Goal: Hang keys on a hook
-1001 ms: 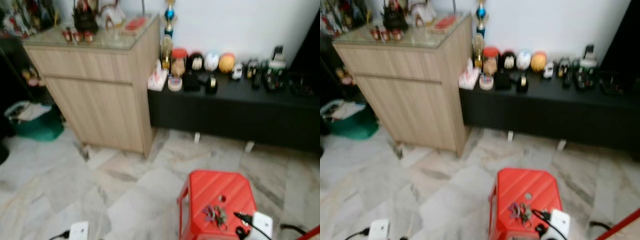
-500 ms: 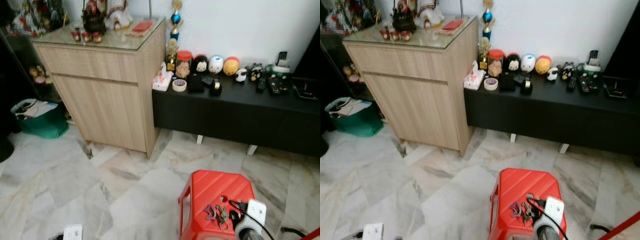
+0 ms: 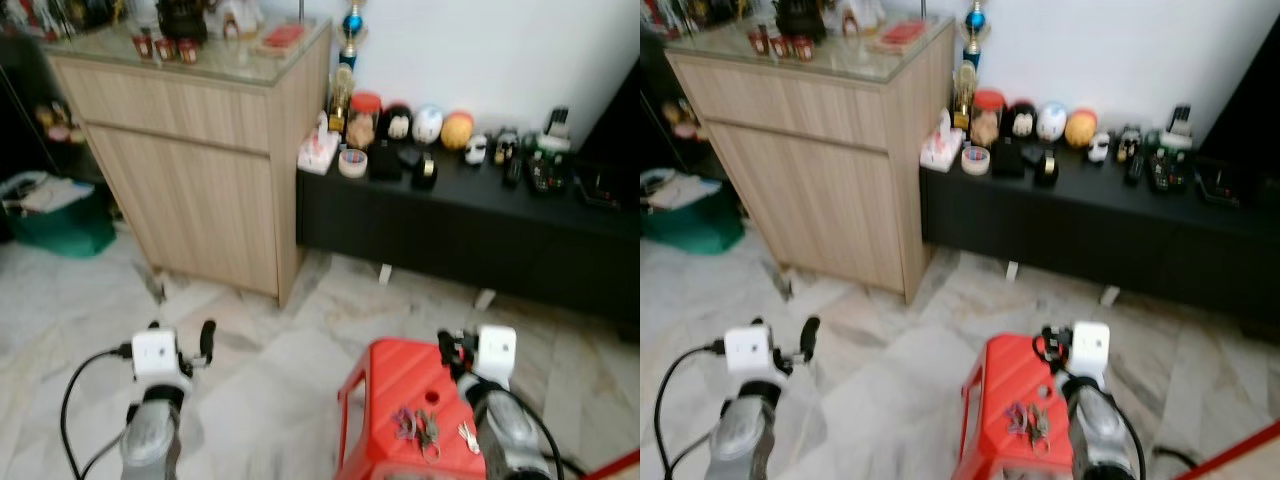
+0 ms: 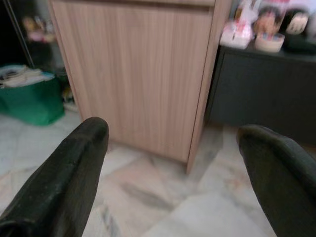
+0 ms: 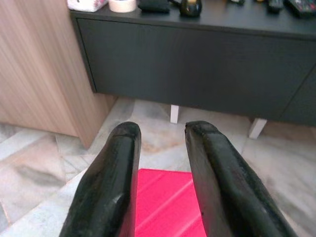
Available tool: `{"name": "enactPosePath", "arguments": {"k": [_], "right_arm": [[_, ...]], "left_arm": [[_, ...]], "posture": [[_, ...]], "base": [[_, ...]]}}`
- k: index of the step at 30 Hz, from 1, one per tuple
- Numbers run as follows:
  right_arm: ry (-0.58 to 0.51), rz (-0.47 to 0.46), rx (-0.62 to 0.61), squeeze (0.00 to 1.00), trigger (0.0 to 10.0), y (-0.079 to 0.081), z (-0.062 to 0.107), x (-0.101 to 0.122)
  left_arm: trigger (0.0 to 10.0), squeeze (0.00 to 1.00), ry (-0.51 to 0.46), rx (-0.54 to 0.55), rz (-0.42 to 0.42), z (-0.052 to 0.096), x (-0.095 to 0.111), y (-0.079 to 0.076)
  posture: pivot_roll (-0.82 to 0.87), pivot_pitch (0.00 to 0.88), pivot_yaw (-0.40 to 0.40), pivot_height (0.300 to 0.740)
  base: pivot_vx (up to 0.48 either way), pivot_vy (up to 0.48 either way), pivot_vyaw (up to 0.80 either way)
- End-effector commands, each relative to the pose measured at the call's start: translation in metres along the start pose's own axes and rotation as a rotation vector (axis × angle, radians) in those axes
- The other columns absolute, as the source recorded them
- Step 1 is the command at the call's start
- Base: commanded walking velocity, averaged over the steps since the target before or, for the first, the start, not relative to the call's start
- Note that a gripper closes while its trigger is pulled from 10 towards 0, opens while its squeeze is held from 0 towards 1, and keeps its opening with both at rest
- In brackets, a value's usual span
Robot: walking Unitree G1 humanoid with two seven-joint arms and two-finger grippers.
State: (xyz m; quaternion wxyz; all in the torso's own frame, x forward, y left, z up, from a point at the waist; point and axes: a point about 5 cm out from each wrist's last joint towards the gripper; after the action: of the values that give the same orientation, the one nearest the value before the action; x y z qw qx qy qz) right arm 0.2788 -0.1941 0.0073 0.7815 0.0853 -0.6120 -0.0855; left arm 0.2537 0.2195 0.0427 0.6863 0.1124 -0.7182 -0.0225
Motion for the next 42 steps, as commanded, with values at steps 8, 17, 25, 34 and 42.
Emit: {"name": "enactPosePath", "arguments": {"k": [8, 17, 25, 34, 42], "right_arm": [[-0.035, -0.001, -0.038, 0.00, 10.0, -0.003, 0.015, -0.010], [-0.019, 0.017, -0.119, 0.00, 10.0, -0.021, 0.019, -0.009], [0.024, 0.022, -0.130, 0.00, 10.0, -0.020, 0.022, -0.017], [0.025, 0.029, -0.130, 0.00, 10.0, -0.021, 0.019, -0.014], [0.004, 0.027, -0.119, 0.00, 10.0, -0.020, 0.017, -0.009]], "left_arm": [[10.0, 0.00, -0.054, -0.043, -0.026, 0.009, 0.013, -0.009], [10.0, 0.00, -0.018, -0.118, -0.066, 0.006, 0.014, -0.011], [10.0, 0.00, 0.008, -0.130, -0.091, 0.008, 0.011, -0.007], [10.0, 0.00, 0.019, -0.115, -0.088, 0.009, 0.008, 0.001], [10.0, 0.00, 0.031, -0.099, -0.088, 0.008, 0.006, 0.006]], "posture": [[0.08, 0.000, -0.098, 0.740], [0.05, 0.000, -0.057, 0.740], [0.05, 0.000, -0.065, 0.700], [0.05, 0.000, -0.073, 0.650], [0.06, 0.000, -0.084, 0.637]], "base": [[0.000, 0.000, 0.00], [0.000, 0.000, 0.00], [0.000, 0.000, 0.00], [0.000, 0.000, 0.00], [0.000, 0.000, 0.00]]}}
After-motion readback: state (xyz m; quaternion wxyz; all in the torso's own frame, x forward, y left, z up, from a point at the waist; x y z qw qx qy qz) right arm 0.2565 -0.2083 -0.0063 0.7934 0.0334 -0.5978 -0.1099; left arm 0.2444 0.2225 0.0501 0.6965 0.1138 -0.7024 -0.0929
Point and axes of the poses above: a point about 5 cm out from each wrist's last joint towards the gripper, its own z axis pointing back from the gripper into the wrist, its own x axis along the axis of the wrist's last joint, y = z × x, and after that the axes turned 8 degrees about -z, right-handed
